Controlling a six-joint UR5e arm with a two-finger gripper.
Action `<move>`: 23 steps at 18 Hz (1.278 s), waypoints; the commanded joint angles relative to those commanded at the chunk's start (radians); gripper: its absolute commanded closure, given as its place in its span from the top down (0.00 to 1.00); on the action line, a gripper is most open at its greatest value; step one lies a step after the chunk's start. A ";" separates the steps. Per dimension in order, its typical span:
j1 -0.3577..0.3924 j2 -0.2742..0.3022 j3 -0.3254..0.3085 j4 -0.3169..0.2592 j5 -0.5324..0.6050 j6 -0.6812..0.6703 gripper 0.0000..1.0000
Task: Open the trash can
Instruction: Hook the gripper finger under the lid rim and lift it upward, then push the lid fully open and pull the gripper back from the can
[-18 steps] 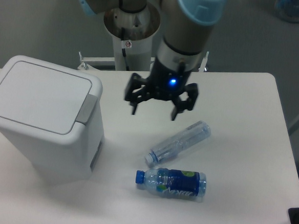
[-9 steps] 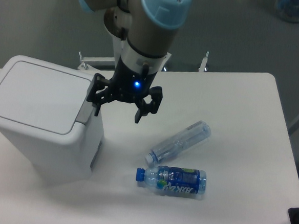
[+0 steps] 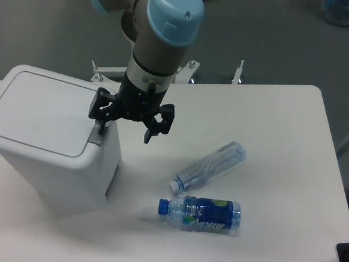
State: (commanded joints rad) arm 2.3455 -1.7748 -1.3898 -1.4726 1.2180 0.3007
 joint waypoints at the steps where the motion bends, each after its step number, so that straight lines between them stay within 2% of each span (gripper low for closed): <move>1: 0.000 -0.002 0.000 0.000 0.000 0.000 1.00; 9: 0.000 -0.014 0.008 0.009 0.008 0.002 1.00; 12: 0.011 -0.012 0.047 0.006 0.008 0.002 1.00; 14: 0.014 -0.012 0.077 0.040 0.011 0.003 1.00; 17: 0.055 -0.006 0.077 0.138 0.024 0.008 1.00; 19: 0.084 -0.006 0.072 0.178 0.053 0.009 1.00; 21: 0.116 -0.011 0.055 0.184 0.119 0.015 1.00; 23: 0.153 -0.015 0.029 0.184 0.172 0.089 1.00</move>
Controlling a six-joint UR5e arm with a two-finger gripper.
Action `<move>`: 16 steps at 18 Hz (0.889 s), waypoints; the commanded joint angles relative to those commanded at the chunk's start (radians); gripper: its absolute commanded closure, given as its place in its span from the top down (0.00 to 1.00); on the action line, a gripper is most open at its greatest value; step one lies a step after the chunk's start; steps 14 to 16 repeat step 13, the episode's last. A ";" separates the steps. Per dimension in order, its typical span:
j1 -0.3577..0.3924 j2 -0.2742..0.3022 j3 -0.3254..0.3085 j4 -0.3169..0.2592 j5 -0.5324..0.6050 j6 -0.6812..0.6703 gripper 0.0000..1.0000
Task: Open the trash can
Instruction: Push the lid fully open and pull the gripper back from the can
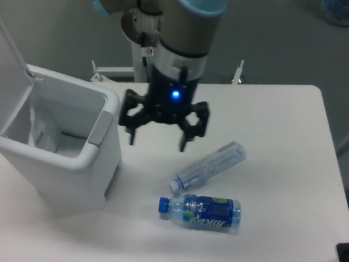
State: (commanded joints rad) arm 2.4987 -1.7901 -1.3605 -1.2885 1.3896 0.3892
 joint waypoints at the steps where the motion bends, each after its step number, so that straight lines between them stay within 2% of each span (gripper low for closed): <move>1: 0.020 -0.002 -0.017 0.000 0.009 0.055 1.00; 6: 0.098 -0.041 -0.066 0.003 0.012 0.314 1.00; 11: 0.164 -0.121 -0.075 0.063 0.046 0.606 1.00; 13: 0.172 -0.136 -0.086 0.103 0.089 0.652 1.00; 16: 0.172 -0.136 -0.086 0.103 0.089 0.652 1.00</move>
